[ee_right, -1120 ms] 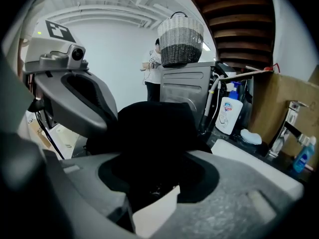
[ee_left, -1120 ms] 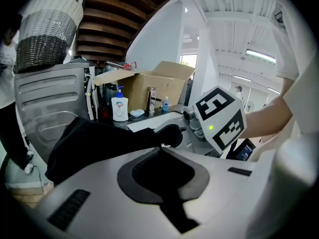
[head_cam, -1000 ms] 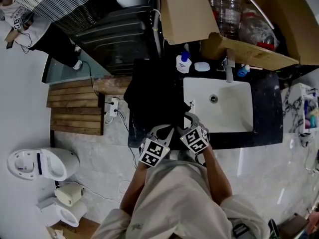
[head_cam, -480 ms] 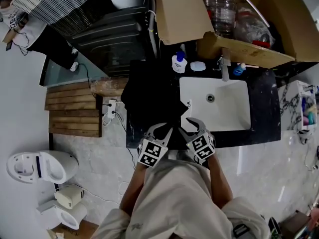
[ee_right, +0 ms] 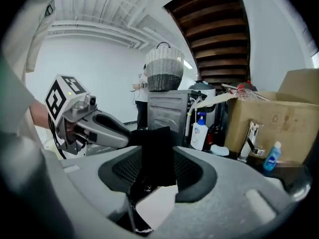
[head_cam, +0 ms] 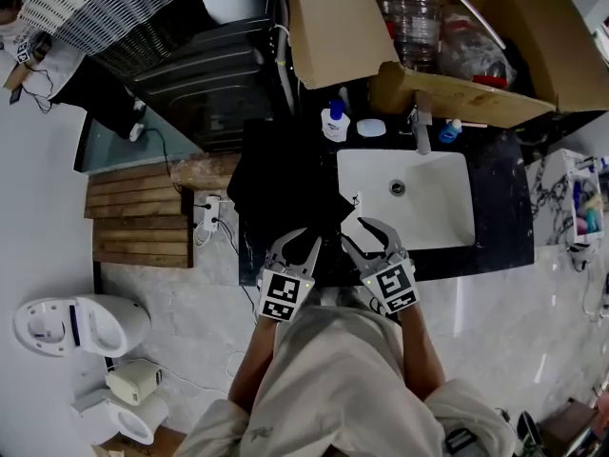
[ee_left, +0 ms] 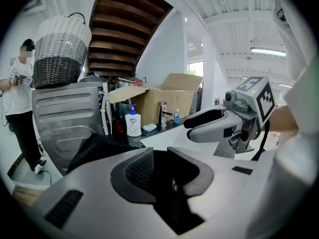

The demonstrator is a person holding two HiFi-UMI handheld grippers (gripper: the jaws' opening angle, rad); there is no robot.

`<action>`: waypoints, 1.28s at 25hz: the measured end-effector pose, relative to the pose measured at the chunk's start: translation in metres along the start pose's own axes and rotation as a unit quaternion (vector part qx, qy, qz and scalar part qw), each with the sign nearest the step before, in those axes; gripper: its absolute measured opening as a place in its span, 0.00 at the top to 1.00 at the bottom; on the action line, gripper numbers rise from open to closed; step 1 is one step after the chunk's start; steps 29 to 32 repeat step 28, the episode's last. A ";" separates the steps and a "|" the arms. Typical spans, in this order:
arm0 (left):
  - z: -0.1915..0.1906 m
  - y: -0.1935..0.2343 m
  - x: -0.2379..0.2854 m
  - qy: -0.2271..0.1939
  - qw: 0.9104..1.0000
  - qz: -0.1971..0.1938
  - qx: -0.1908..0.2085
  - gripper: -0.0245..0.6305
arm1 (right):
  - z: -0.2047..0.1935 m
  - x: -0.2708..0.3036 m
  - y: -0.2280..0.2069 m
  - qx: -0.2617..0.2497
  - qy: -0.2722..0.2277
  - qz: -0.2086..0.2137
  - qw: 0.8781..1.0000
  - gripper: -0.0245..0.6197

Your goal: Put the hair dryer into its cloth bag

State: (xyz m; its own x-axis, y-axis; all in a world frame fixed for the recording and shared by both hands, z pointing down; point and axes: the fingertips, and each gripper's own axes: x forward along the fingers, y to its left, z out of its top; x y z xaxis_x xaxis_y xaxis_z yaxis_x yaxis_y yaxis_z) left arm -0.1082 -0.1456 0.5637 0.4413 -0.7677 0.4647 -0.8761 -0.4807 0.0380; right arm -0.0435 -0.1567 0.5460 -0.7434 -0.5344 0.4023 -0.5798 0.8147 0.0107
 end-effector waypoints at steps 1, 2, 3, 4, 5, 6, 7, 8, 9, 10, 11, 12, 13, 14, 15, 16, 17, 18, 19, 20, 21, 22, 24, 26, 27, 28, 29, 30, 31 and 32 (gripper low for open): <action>0.003 0.001 -0.002 -0.006 1.000 0.002 -0.001 0.83 | 0.004 -0.002 0.000 -0.002 -0.006 -0.001 1.000 0.67; 0.005 0.002 -0.004 -0.011 1.000 0.005 -0.002 0.83 | 0.006 -0.003 0.000 -0.006 -0.009 -0.003 1.000 0.67; 0.007 0.003 -0.005 -0.014 1.000 0.007 -0.003 0.83 | 0.007 -0.004 0.001 -0.009 -0.010 -0.003 1.000 0.67; 0.008 0.004 -0.006 -0.017 1.000 0.009 -0.004 0.83 | 0.007 -0.005 0.001 -0.010 -0.011 -0.003 1.000 0.67; 0.009 0.004 -0.007 -0.019 1.000 0.011 -0.005 0.83 | 0.006 -0.005 0.002 -0.009 -0.011 -0.002 1.000 0.67; 0.010 0.005 -0.008 -0.020 1.000 0.012 -0.006 0.83 | 0.005 -0.005 0.002 -0.008 -0.010 -0.001 1.000 0.67; 0.010 0.006 -0.009 -0.021 1.000 0.014 -0.006 0.83 | 0.005 -0.005 0.003 -0.006 -0.010 0.001 1.000 0.67; 0.010 0.007 -0.009 -0.021 1.000 0.015 -0.007 0.83 | 0.004 -0.005 0.004 -0.005 -0.010 0.002 1.000 0.67; 0.009 0.007 -0.010 -0.021 1.000 0.016 -0.008 0.83 | 0.004 -0.005 0.004 -0.003 -0.010 0.003 1.000 0.67; 0.009 0.008 -0.010 -0.021 1.000 0.017 -0.008 0.83 | 0.003 -0.005 0.005 -0.003 -0.010 0.004 1.000 0.67; 0.009 0.008 -0.011 -0.021 1.000 0.018 -0.009 0.83 | 0.003 -0.005 0.006 -0.003 -0.010 0.006 1.000 0.67; 0.009 0.008 -0.011 -0.021 1.000 0.019 -0.009 0.83 | 0.003 -0.004 0.006 -0.006 -0.010 0.008 1.000 0.67; 0.008 0.009 -0.011 -0.020 1.000 0.019 -0.009 0.83 | 0.003 -0.004 0.006 -0.012 -0.010 0.010 1.000 0.67; 0.008 0.009 -0.011 -0.020 1.000 0.020 -0.009 0.83 | 0.003 -0.003 0.006 -0.016 -0.010 0.011 1.000 0.67; 0.009 0.009 -0.010 -0.020 1.000 0.020 -0.010 0.83 | 0.003 -0.002 0.006 -0.013 -0.010 0.012 1.000 0.67; 0.009 0.010 -0.010 -0.020 1.000 0.020 -0.010 0.83 | 0.003 -0.002 0.006 -0.007 -0.009 0.012 1.000 0.67; 0.009 0.010 -0.009 -0.019 1.000 0.020 -0.010 0.83 | 0.004 -0.001 0.006 -0.004 -0.008 0.013 1.000 0.67; 0.009 0.011 -0.009 -0.019 1.000 0.020 -0.010 0.83 | 0.004 0.000 0.006 -0.003 -0.007 0.013 1.000 0.67; 0.009 0.011 -0.009 -0.019 1.000 0.020 -0.010 0.83 | 0.004 0.000 0.006 -0.003 -0.006 0.014 1.000 0.67; 0.009 0.011 -0.008 -0.019 1.000 0.020 -0.010 0.83 | 0.003 0.001 0.006 -0.003 -0.006 0.014 1.000 0.67; 0.009 0.011 -0.008 -0.019 1.000 0.020 -0.010 0.83 | 0.003 0.001 0.006 -0.004 -0.006 0.014 1.000 0.67; 0.009 0.012 -0.008 -0.019 1.000 0.020 -0.009 0.83 | 0.003 0.001 0.006 -0.004 -0.006 0.015 1.000 0.67; 0.009 0.012 -0.007 -0.019 1.000 0.019 -0.009 0.83 | 0.003 0.002 0.006 -0.004 -0.004 0.015 1.000 0.67; 0.010 0.013 -0.006 -0.019 1.000 0.019 -0.009 0.83 | 0.003 0.003 0.006 -0.004 -0.003 0.015 1.000 0.67; 0.010 0.014 -0.005 -0.019 1.000 0.018 -0.010 0.83 | 0.003 0.004 0.006 -0.004 -0.003 0.016 1.000 0.67; 0.010 0.014 -0.005 -0.019 1.000 0.018 -0.010 0.83 | 0.003 0.005 0.006 -0.005 -0.003 0.016 1.000 0.67; 0.010 0.014 -0.005 -0.019 1.000 0.018 -0.010 0.83 | 0.003 0.005 0.006 -0.005 -0.003 0.016 1.000 0.67; 0.010 0.014 -0.005 -0.019 1.000 0.018 -0.010 0.83 | 0.003 0.005 0.006 -0.005 -0.003 0.016 1.000 0.67; 0.010 0.014 -0.005 -0.019 1.000 0.018 -0.010 0.83 | 0.003 0.005 0.006 -0.005 -0.003 0.016 1.000 0.67; 0.010 0.014 -0.005 -0.019 1.000 0.018 -0.010 0.83 | 0.003 0.005 0.006 -0.005 -0.003 0.016 1.000 0.67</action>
